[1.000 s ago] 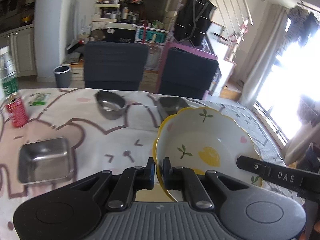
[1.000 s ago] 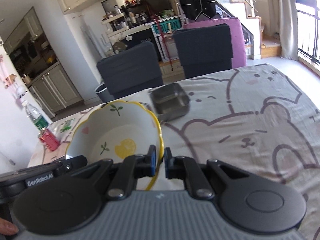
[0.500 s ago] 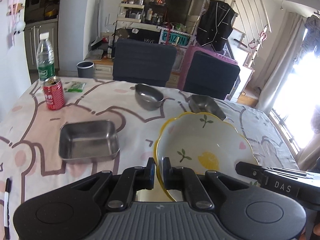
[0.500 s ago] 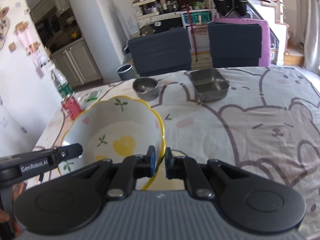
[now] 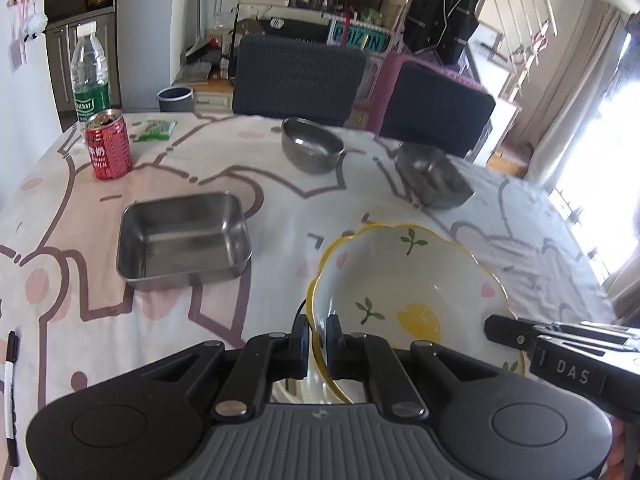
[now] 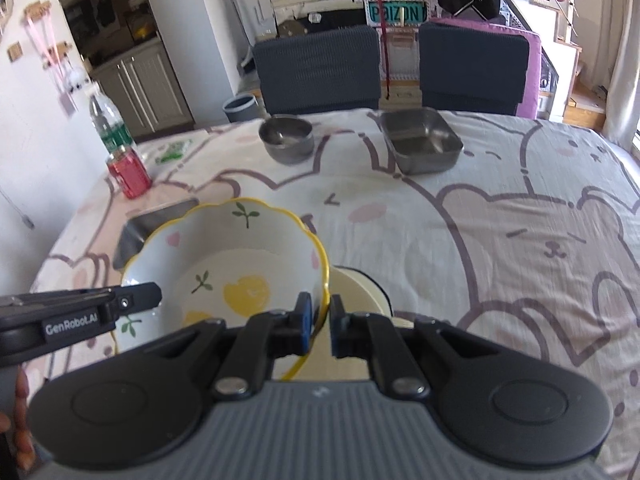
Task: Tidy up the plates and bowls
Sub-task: 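Lift the lemon bowl with both tools and carry it over the cream bowl, then lower the lemon bowl into the cream bowl with both tools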
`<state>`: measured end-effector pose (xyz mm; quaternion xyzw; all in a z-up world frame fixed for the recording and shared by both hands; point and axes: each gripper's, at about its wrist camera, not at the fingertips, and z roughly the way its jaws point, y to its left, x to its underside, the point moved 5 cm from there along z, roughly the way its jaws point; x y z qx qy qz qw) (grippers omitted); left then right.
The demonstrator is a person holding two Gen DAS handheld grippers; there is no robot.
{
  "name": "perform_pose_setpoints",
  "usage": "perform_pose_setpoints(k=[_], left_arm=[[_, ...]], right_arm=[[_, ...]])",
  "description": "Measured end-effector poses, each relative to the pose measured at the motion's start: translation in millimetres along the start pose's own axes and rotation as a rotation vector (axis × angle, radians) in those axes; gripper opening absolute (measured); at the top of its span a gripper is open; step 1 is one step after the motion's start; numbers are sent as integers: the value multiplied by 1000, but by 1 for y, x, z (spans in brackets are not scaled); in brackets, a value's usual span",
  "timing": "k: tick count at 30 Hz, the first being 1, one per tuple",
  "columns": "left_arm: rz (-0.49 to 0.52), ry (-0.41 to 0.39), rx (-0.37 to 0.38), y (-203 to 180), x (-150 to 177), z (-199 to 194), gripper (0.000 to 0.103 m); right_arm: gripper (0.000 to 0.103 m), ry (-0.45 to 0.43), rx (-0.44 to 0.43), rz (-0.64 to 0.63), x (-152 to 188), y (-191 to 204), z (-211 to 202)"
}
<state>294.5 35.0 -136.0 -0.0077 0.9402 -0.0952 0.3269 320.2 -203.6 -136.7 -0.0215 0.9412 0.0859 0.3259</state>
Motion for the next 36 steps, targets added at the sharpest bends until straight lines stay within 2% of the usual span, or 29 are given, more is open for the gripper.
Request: perform_pose_setpoints(k=[11, 17, 36], left_arm=[[38, 71, -28, -3, 11, 19, 9], [85, 116, -44, -12, 17, 30, 10], [114, 186, -47, -19, 23, 48, 11]], right_arm=[[10, 61, 36, -35, 11, 2, 11], [10, 130, 52, 5, 18, -8, 25], [10, 181, 54, 16, 22, -19, 38]])
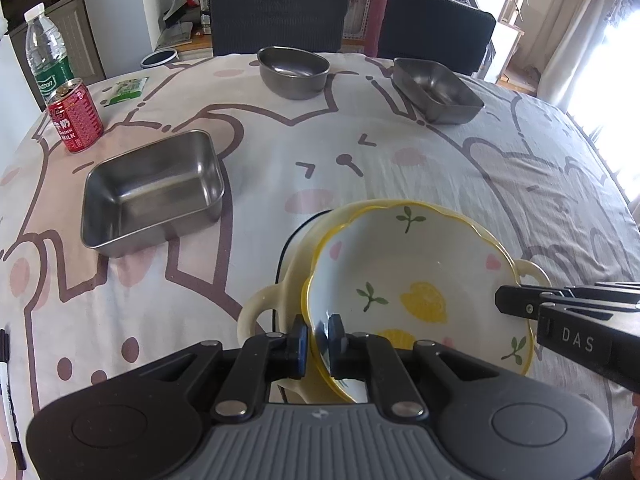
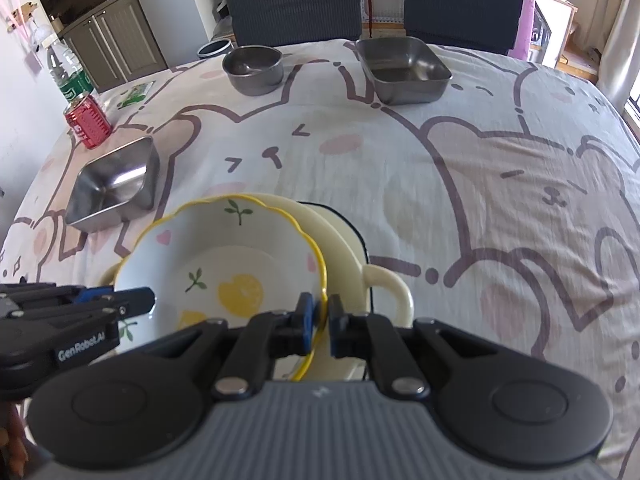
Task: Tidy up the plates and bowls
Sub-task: 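Lower the lemon bowl into the cream bowl with both tools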
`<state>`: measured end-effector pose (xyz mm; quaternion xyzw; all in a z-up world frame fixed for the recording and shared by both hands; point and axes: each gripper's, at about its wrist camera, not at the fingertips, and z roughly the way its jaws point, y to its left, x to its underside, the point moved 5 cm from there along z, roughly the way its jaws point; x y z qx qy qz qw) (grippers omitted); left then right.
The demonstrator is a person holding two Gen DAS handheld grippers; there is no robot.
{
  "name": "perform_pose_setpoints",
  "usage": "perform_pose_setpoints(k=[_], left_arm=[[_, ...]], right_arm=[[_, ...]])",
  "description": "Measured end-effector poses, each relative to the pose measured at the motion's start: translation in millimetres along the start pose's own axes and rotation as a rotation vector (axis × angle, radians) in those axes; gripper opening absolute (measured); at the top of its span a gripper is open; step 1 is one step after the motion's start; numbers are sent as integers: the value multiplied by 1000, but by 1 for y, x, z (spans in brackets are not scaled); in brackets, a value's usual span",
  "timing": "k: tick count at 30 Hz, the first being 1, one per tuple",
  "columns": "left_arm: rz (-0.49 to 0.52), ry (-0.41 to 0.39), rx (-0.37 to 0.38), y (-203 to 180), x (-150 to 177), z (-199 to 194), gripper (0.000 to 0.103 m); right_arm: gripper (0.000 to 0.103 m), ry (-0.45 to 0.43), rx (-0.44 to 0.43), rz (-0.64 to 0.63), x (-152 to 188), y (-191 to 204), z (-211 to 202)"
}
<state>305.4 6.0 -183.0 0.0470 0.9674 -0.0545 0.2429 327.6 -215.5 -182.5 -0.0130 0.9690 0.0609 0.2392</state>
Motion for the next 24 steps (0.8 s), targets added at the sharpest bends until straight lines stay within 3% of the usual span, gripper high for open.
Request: perform_pose_setpoints(k=[11, 15, 24], left_arm=[[-5, 31, 19, -1, 2, 5, 12], [-15, 33, 28, -1, 3, 6, 15], [-15, 31, 27, -1, 3, 4, 15]], right_arm=[[10, 47, -11, 31, 3, -9, 9], [11, 86, -61, 90, 4, -15, 14], [11, 68, -79, 117, 2, -19, 11]])
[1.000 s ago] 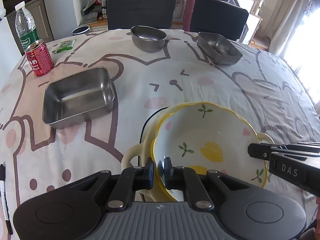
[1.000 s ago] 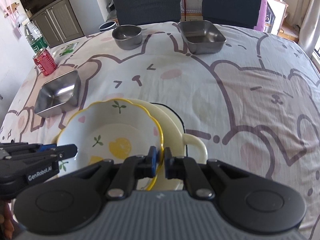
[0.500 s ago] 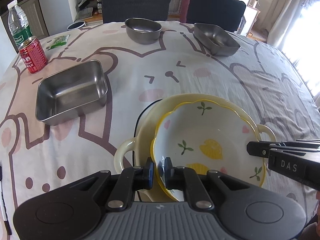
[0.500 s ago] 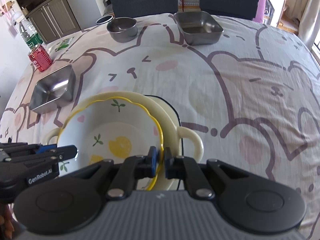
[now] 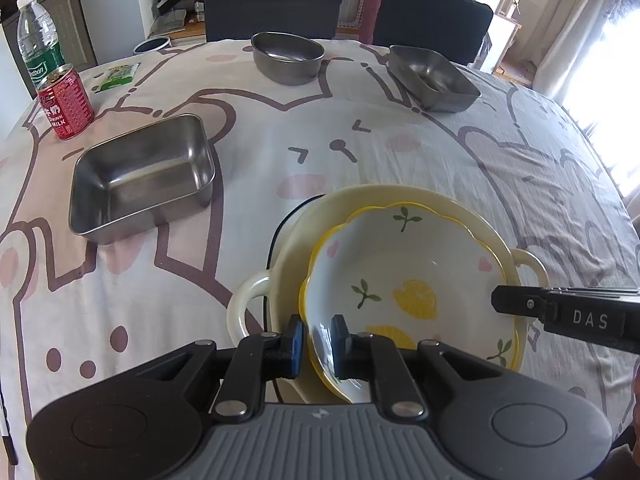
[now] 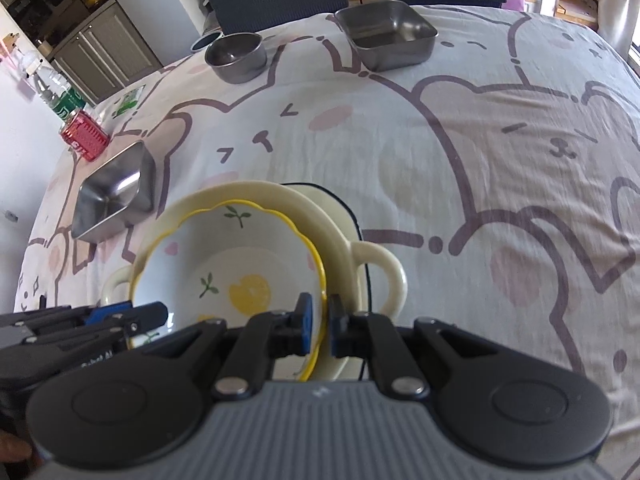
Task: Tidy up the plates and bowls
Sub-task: 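Lower the lemon bowl into the cream bowl with both tools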
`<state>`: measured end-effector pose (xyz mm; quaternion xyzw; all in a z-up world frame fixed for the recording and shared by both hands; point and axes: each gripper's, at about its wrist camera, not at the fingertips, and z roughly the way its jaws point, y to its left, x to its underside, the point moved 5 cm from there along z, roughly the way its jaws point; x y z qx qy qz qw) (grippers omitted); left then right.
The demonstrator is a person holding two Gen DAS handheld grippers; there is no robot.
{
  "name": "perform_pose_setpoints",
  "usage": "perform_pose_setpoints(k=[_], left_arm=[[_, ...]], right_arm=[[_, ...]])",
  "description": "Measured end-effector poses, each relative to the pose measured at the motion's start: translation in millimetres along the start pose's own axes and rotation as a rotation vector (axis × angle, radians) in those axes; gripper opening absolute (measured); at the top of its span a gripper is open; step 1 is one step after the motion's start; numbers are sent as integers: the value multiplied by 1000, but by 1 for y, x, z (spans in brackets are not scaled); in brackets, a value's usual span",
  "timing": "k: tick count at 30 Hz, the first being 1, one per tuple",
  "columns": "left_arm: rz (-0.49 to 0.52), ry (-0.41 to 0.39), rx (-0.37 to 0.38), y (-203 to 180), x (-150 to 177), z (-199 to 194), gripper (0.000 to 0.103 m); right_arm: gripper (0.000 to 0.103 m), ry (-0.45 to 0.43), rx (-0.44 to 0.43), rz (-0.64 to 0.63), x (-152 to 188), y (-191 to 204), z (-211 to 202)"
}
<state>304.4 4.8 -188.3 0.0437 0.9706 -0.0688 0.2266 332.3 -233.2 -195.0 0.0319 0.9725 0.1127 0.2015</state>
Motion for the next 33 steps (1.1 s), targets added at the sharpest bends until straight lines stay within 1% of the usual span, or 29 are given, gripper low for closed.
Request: perform_pose_setpoints(k=[11, 19, 21, 24, 30, 32, 33], left_arm=[[-18, -9, 7, 3, -2, -2, 15], [-20, -15, 12, 4, -2, -4, 15], [-20, -17, 15, 5, -2, -5, 15], [-14, -19, 15, 4, -2, -6, 16], [-23, -40, 28, 7, -3, -11, 16], [-32, -48, 35, 8, -4, -13, 18], [-33, -50, 38, 8, -4, -14, 18]], right_arm=[[11, -16, -16, 6, 0, -1, -3], [12, -22, -10, -6, 0, 1, -5], [14, -21, -12, -8, 0, 1, -5], [22, -23, -22, -20, 1, 3, -5], [23, -31, -26, -18, 2, 3, -10], [24, -39, -32, -14, 1, 2, -13], [24, -41, -34, -13, 1, 1, -14]])
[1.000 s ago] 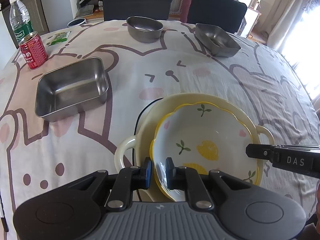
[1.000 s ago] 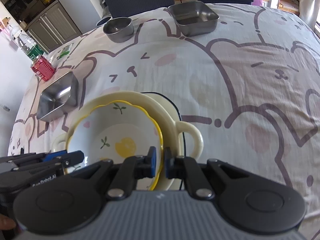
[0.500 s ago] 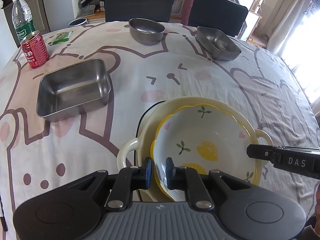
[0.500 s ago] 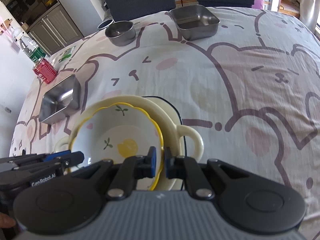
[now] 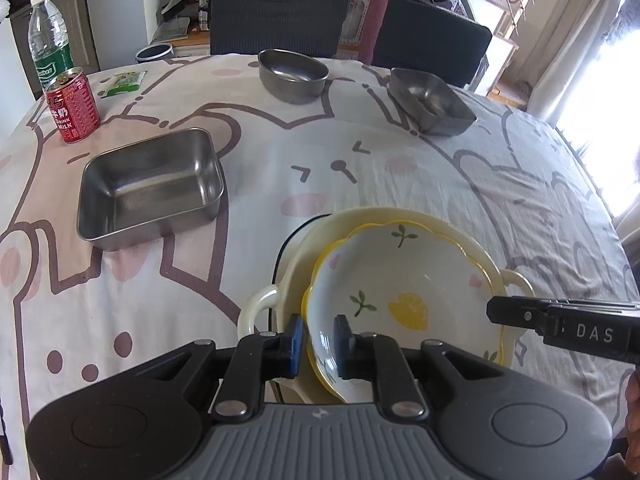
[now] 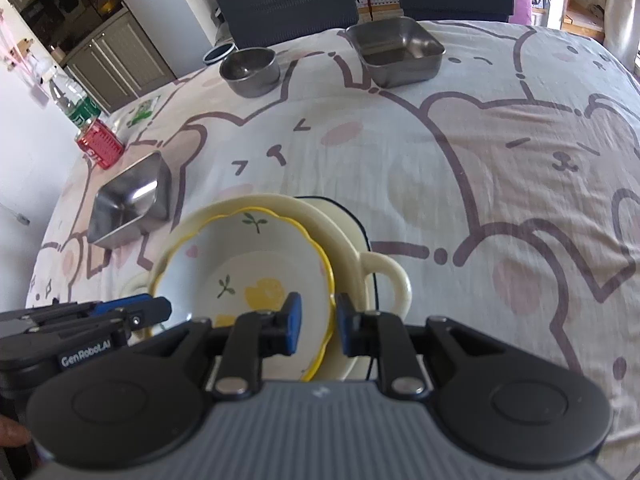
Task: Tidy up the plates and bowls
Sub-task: 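Lower the lemon bowl into the cream bowl with both tools, then open both tools and withdraw them from the nested bowls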
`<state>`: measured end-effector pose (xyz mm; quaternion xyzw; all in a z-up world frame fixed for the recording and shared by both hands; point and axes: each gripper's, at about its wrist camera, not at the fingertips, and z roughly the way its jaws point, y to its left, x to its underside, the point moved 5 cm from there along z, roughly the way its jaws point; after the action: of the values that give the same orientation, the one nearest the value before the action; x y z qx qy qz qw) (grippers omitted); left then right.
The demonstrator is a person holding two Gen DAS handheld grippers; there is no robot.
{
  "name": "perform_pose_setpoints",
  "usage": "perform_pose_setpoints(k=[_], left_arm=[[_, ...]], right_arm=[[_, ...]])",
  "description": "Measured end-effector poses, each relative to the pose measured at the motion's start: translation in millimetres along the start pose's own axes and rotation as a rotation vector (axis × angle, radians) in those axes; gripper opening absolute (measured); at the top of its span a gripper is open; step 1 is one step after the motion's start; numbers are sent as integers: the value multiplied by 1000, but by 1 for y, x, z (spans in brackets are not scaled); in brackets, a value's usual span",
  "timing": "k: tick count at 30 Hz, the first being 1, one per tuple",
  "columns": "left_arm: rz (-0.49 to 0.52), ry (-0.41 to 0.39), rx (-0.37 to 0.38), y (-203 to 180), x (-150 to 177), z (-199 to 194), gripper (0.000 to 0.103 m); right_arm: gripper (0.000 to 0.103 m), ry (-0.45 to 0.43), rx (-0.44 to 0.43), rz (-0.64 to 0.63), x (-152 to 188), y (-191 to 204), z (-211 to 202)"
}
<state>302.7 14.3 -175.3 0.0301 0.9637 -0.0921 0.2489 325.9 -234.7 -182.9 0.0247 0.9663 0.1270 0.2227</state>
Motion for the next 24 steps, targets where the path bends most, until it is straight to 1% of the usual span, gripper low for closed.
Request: perform_pose_setpoints(k=[8, 9, 10, 11, 12, 13, 14, 15, 16, 17, 18, 19, 20, 22, 24], left_arm=[[8, -1, 0, -1, 1, -3, 19], [8, -5, -1, -1, 0, -4, 21], [9, -10, -1, -1, 0, -6, 28], [9, -17, 0, -1, -1, -7, 38], [9, -27, 4, -1, -1, -10, 43], [11, -38, 8, -1, -2, -13, 55], [15, -50, 11, 0, -3, -16, 67], [18, -65, 11, 0, -5, -20, 73], [19, -83, 12, 1, -6, -24, 82], [18, -103, 15, 3, -8, -28, 87], [14, -124, 19, 6, -10, -32, 89], [6, -147, 20, 10, -12, -36, 92], [-10, -174, 19, 15, -14, -41, 96], [-44, -219, 13, 26, -19, -48, 100], [-67, -259, -16, 40, -24, -53, 103]], right_arm=[[24, -6, 5, -10, 2, -1, -5], [28, -11, 2, -11, 2, -1, -7], [34, -18, -2, -12, 2, -1, -9], [38, -28, -4, -14, 1, -1, -11], [48, -47, -3, -17, 0, 0, -14], [56, -64, -1, -21, -1, 0, -17], [60, -82, 0, -26, -2, 0, -21], [68, -105, -2, -32, -4, 1, -25], [77, -124, -8, -39, -5, 1, -29], [83, -144, -16, -44, -7, 2, -33], [91, -163, -19, -49, -8, 3, -36], [94, -182, -14, -52, -10, 4, -39], [95, -205, -7, -58, -12, 5, -42], [100, -255, 10, -64, -16, 8, -47], [102, -293, 11, -59, -22, 11, -48]])
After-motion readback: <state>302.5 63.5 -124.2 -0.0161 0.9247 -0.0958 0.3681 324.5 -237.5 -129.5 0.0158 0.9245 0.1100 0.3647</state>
